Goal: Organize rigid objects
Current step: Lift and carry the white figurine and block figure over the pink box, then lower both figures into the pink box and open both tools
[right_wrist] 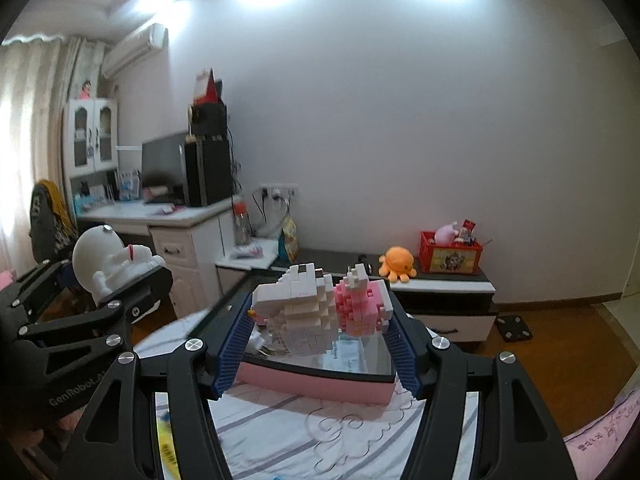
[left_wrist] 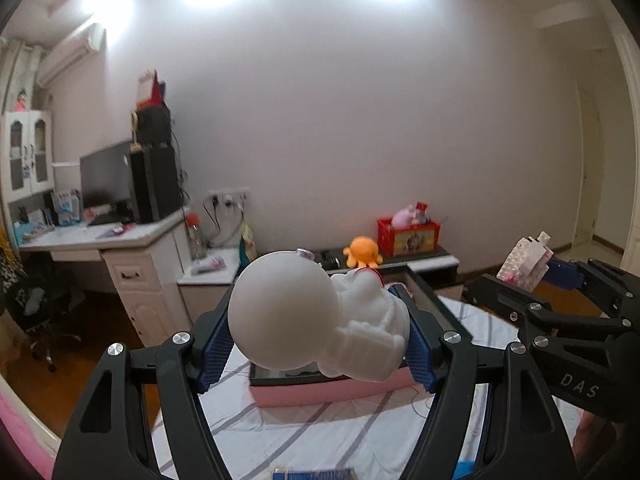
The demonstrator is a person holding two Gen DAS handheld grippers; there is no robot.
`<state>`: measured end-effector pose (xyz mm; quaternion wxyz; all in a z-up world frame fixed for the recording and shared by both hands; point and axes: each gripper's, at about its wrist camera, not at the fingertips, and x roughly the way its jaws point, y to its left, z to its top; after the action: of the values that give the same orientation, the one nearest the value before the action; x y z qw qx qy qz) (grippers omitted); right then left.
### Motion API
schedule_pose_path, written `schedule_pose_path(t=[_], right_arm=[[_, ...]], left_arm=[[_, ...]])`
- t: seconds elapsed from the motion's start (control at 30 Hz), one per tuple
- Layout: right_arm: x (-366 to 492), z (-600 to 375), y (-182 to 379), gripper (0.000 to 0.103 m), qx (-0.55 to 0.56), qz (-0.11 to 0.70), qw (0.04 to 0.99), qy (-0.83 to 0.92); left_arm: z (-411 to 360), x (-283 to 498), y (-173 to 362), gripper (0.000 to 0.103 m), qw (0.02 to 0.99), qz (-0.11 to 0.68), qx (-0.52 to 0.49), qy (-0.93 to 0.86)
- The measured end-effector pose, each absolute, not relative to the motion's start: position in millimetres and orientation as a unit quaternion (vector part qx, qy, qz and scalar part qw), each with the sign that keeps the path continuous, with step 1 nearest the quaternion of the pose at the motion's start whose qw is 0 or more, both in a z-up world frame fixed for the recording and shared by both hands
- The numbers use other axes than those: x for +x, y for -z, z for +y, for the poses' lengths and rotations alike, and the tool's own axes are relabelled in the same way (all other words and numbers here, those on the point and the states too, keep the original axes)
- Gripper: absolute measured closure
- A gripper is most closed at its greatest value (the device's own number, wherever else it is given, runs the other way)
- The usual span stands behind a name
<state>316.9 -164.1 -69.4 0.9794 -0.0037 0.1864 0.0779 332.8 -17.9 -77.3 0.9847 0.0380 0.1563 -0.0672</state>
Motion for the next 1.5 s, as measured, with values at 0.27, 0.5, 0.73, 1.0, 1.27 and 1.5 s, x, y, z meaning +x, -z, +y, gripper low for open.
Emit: schedule_pose_path(t=[0.27,0.5,0.73,1.0,1.27,1.5], right_arm=[[400.4,-169.4,121.2,0.039,-0.006,0.28,0.957,-0.068],[436.5,-175.6,161.8,0.039,-0.01,0.338,0.939,-0.054],[434.8,-188.9,158.6,0.024,0.016,0.337,0.94,-0.047],[381.4,-201.5,106.3,0.02,0.047,0.28,0.957,-0.06],[275.2,-191.5,56.6,0.015,0.051,0.192,0.977,-0.082],[189.4,-178.3,39.7,0.015,0.049,0.124,0.989,-0.066]], left_arm=[[-30.6,435.0,128.0,0.03,0.965,0.249,0.054,0.065],[-44.6,475.2,175.4,0.03,0.946,0.311,0.064,0.064],[-30.4,472.9,172.0,0.013,0.946,0.314,0.046,0.059],[-1.9,414.5,128.6,0.002,0.96,0.273,0.002,0.055],[9.5,293.6,79.3,0.0,0.982,0.179,-0.01,0.059],[7.5,197.8,60.6,0.0,0.991,0.128,0.003,0.033]])
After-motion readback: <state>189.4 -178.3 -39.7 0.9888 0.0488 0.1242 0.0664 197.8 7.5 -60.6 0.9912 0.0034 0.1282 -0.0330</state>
